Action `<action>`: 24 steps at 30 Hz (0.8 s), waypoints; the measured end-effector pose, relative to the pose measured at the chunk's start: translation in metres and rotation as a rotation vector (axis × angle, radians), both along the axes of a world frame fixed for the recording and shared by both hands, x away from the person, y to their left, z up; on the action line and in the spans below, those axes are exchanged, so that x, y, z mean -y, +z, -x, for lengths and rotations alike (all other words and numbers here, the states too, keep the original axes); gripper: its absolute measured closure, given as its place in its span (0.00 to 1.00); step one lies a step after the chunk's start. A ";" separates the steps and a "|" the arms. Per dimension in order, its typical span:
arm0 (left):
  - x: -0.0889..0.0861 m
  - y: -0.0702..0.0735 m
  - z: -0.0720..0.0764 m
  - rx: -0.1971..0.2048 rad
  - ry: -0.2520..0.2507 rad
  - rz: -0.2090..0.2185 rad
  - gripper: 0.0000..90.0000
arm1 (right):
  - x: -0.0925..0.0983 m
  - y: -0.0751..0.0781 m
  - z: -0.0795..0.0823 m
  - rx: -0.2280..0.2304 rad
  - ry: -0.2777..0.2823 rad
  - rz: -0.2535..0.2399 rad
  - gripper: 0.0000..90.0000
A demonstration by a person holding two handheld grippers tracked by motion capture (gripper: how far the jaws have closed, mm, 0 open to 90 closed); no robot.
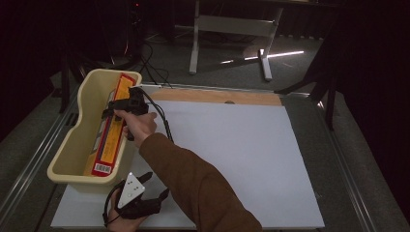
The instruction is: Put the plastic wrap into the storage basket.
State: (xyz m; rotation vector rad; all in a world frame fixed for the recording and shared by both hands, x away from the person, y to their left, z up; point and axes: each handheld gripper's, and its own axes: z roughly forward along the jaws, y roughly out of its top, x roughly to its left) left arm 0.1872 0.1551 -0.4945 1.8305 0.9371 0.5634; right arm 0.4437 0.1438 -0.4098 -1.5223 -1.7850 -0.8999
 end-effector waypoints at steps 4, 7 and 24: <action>0.000 0.000 0.000 0.000 0.000 -0.001 0.26 | 0.000 0.000 0.001 -0.002 -0.005 0.012 0.37; 0.000 0.000 0.000 0.000 0.001 -0.006 0.26 | 0.000 0.001 0.003 0.010 -0.011 0.027 0.37; 0.000 0.000 -0.001 0.000 0.006 -0.007 0.26 | 0.014 0.023 0.008 0.079 0.055 -0.029 0.37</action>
